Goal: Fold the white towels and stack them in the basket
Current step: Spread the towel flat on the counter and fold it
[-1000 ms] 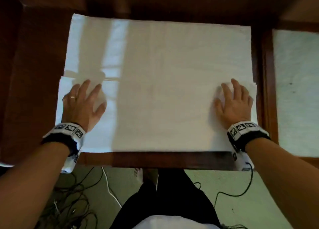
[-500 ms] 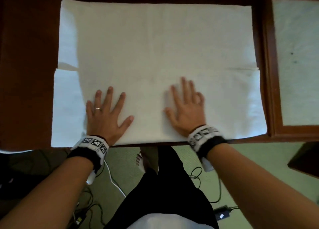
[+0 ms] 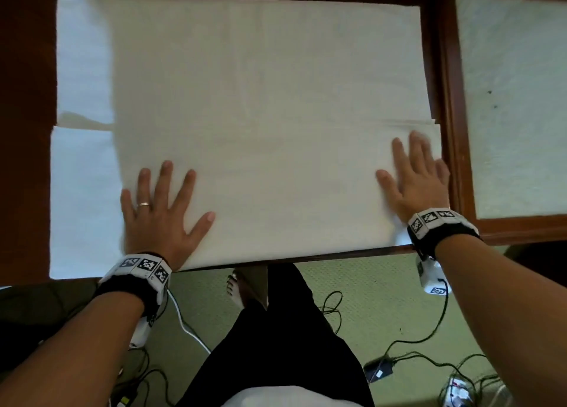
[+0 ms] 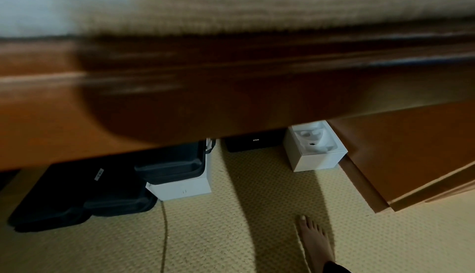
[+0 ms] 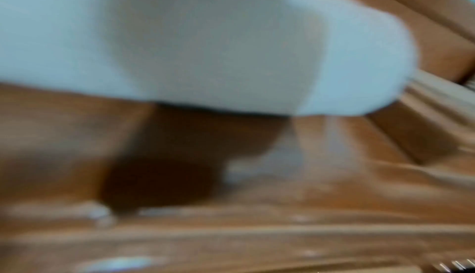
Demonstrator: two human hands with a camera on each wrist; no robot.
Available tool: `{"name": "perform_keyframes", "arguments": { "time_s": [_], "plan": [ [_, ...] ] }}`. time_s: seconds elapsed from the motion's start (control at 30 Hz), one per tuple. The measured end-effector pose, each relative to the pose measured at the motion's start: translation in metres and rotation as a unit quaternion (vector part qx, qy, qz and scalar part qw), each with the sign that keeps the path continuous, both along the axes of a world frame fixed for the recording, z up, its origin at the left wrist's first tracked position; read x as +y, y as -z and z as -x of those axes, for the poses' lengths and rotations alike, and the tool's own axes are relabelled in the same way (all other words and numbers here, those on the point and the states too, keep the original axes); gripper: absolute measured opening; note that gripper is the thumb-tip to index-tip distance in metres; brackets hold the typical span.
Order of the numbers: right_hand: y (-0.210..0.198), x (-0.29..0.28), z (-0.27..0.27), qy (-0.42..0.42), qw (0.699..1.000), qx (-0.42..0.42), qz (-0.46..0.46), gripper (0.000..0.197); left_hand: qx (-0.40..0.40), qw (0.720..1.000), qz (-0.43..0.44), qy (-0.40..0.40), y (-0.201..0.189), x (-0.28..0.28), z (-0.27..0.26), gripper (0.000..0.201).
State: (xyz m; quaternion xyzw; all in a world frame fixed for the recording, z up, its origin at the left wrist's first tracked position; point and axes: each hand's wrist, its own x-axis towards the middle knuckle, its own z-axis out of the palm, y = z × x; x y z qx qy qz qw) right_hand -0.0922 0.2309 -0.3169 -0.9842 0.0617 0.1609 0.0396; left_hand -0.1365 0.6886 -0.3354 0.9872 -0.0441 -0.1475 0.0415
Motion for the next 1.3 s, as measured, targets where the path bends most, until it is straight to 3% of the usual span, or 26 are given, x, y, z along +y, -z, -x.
{"name": "perform_keyframes", "arguments": {
  "time_s": [0.1, 0.17, 0.27, 0.33, 0.4, 0.63, 0.77, 0.8, 0.93, 1.03, 1.1, 1.2, 1.3],
  "plan": [
    [-0.005, 0.018, -0.008, 0.036, 0.999, -0.038, 0.005, 0.075, 0.012, 1.000, 0.018, -0.020, -0.007, -0.007, -0.005, 0.083],
    [-0.008, 0.061, -0.010, -0.042, 0.997, -0.057, -0.020, 0.073, 0.013, 0.999, 0.036, -0.011, -0.013, -0.016, -0.011, 0.082],
    [0.000, 0.127, -0.001, -0.155, 0.987, -0.018, -0.037, 0.072, 0.014, 0.994, 0.022, 0.105, -0.018, -0.043, -0.021, 0.077],
    [0.008, 0.148, 0.004, -0.137, 0.990, 0.005, -0.032, 0.072, 0.027, 0.986, 0.001, 0.166, -0.015, -0.055, -0.027, 0.074],
    [0.013, 0.153, 0.005, -0.125, 0.992, 0.007, -0.024, 0.072, 0.042, 0.985, -0.021, 0.168, -0.011, -0.045, -0.035, 0.072],
    [0.016, 0.153, 0.003, -0.127, 0.992, 0.004, -0.021, 0.072, 0.080, 0.991, -0.076, -0.072, -0.017, 0.083, -0.056, 0.072],
    [0.016, 0.154, 0.002, -0.116, 0.993, 0.001, -0.020, 0.072, 0.075, 0.976, -0.058, -0.196, -0.030, 0.089, -0.045, 0.077],
    [0.015, 0.155, 0.001, -0.115, 0.993, 0.006, -0.020, 0.072, 0.057, 0.980, -0.045, -0.183, -0.031, 0.079, -0.037, 0.078],
    [0.004, 0.156, 0.006, -0.115, 0.992, 0.024, -0.039, 0.070, 0.059, 0.998, -0.014, 0.008, -0.015, 0.033, 0.020, 0.076],
    [0.003, 0.132, 0.040, -0.142, 0.990, 0.011, -0.025, 0.068, 0.040, 0.999, -0.009, -0.011, 0.000, 0.030, 0.038, 0.075],
    [0.005, 0.092, 0.065, -0.095, 0.995, 0.019, -0.011, 0.069, 0.027, 1.000, -0.013, -0.004, 0.002, 0.032, 0.037, 0.076],
    [0.002, 0.035, 0.082, 0.082, 0.997, 0.011, -0.005, 0.072, 0.004, 1.000, 0.001, -0.006, 0.003, 0.031, 0.035, 0.077],
    [0.000, 0.026, 0.077, 0.134, 0.991, 0.000, 0.008, 0.074, -0.001, 1.000, 0.008, -0.015, 0.003, 0.029, 0.036, 0.077]
  ]
}}
